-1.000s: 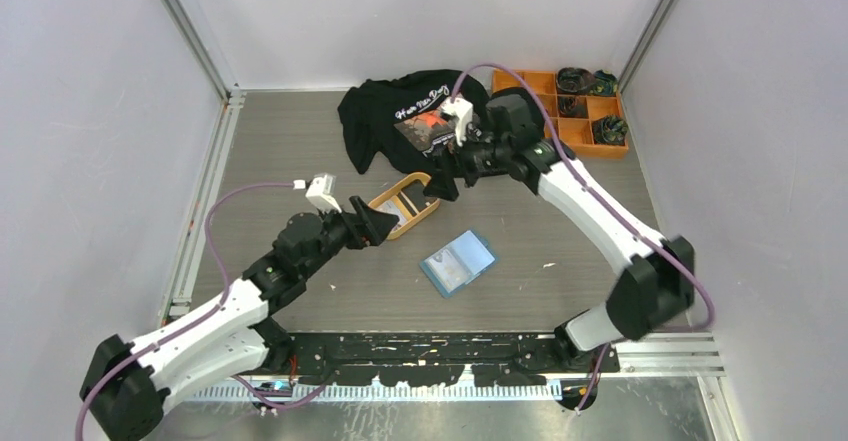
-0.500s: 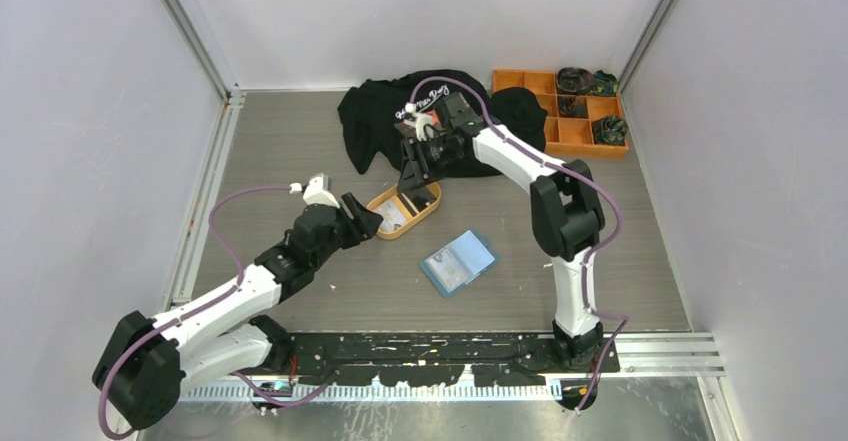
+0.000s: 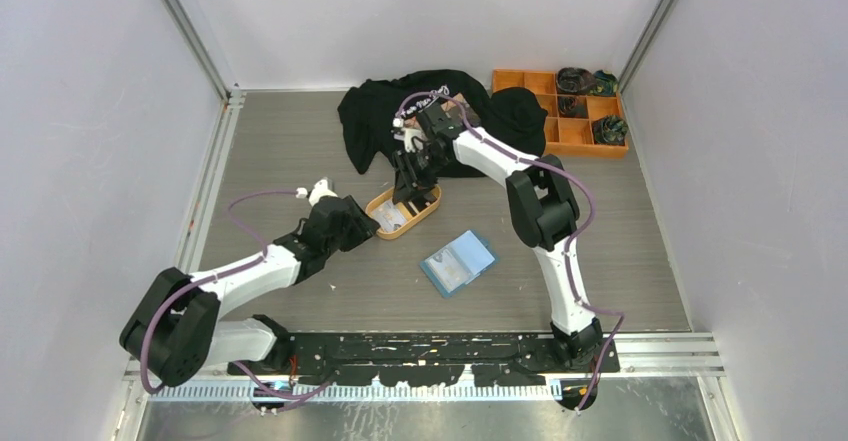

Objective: Put the credit cards into the card holder
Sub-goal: Pick up the credit card from the storage box.

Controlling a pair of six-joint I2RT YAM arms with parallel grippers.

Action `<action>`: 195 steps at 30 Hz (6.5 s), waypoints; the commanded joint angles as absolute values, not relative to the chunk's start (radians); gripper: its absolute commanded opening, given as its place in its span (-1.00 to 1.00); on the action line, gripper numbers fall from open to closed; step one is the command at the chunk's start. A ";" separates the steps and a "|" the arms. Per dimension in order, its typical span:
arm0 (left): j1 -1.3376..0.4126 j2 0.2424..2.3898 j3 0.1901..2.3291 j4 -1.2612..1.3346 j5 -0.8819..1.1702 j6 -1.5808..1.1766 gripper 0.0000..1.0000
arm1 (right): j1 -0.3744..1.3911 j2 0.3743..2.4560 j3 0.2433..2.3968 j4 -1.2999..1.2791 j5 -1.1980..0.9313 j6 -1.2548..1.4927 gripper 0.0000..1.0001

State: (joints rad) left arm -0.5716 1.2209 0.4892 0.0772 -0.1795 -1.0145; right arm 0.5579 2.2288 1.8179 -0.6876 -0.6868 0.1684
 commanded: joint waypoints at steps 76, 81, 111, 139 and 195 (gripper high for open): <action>-0.554 1.407 0.514 0.266 -0.059 -1.035 -0.64 | 0.619 2.361 1.913 -0.724 -0.825 0.274 -0.26; -0.552 1.408 0.513 0.271 -0.055 -1.035 -0.64 | 0.623 2.370 1.882 -0.638 -0.966 0.342 -0.29; -0.545 1.417 0.507 0.288 -0.042 -1.040 -0.63 | 0.619 2.262 1.891 -0.793 -0.591 0.113 -0.19; -0.538 1.424 0.504 0.305 -0.026 -1.039 -0.63 | 0.556 2.157 1.823 -0.783 -0.537 0.025 -0.01; -0.532 1.432 0.494 0.336 -0.006 -1.040 -0.62 | 0.586 2.214 1.772 -0.686 -0.428 0.172 0.01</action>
State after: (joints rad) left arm -0.5343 1.4307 0.5064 0.2989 -0.0250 -1.0439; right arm 0.5804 2.2555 1.7699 -0.6453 -0.5999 0.2466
